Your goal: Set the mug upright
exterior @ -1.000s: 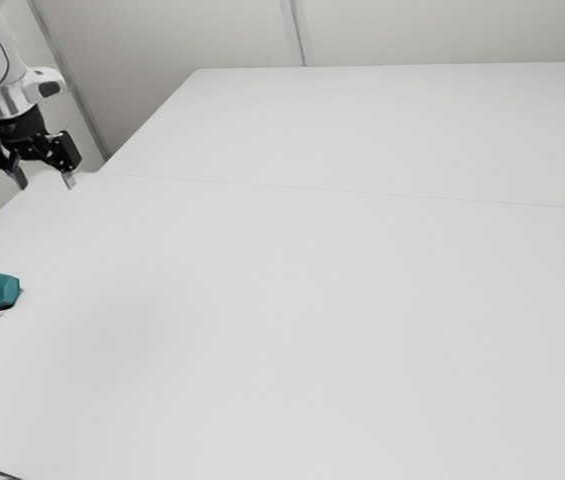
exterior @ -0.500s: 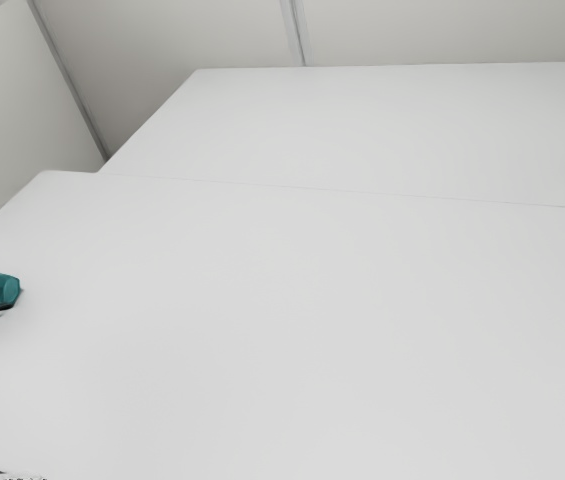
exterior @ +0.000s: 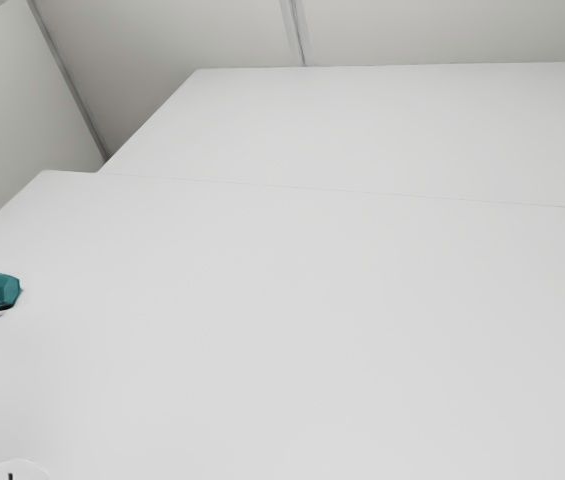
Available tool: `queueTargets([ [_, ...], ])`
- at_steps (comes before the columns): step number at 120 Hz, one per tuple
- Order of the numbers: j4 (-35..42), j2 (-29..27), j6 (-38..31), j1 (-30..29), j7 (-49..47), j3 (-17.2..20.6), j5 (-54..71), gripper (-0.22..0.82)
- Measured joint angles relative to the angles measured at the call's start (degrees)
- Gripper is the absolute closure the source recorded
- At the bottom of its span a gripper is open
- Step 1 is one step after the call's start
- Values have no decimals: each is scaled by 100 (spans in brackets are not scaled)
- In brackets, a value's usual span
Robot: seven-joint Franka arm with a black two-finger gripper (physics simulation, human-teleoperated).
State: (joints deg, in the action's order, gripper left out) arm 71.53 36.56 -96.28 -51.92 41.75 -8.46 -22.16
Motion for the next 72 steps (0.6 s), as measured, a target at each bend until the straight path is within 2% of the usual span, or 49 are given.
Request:
queueTargets([
  [37,-1023,934,-10,-210,1109,3,-1124,0],
  [72,-740,1087,35,-350,1814,-47,-2162,0],
])
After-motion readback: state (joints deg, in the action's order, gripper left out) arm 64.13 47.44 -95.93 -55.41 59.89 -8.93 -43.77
